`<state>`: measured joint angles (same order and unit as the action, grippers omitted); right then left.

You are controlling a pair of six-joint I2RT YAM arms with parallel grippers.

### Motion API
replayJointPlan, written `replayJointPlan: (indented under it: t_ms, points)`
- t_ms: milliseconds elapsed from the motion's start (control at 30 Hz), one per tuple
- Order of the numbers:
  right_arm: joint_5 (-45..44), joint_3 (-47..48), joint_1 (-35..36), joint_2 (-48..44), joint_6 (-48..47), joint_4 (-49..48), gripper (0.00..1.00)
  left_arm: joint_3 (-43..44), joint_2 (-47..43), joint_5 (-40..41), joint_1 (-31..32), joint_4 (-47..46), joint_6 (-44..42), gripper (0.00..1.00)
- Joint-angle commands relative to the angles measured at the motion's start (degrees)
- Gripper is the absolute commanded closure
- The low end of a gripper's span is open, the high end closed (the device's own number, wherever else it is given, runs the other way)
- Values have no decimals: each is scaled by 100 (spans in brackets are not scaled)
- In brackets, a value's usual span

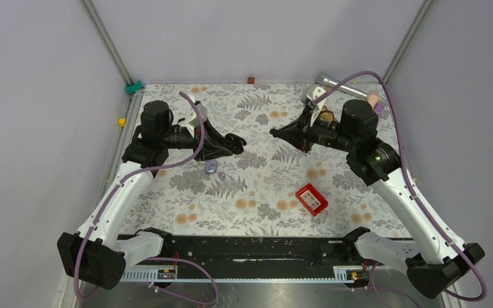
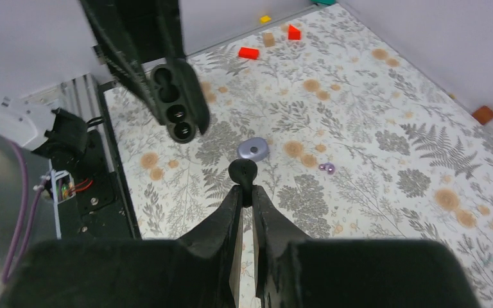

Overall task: Insert the wireless bluetooth earbuds into the charging case
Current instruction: Insert the right earbud into the right side groove of the charging case.

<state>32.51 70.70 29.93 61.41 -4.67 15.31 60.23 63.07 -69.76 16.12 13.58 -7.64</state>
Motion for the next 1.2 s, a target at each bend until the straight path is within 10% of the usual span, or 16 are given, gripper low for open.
replayJointPlan:
  t_ms: [0,1167]
  points:
    - [915,-450,17,-131,-271,-401,89,-86,179,-70,172,-278,-128,96]
    - [1290,-1288,503,284,-274,-1199,87,133,1094,211,917,-288,79,100]
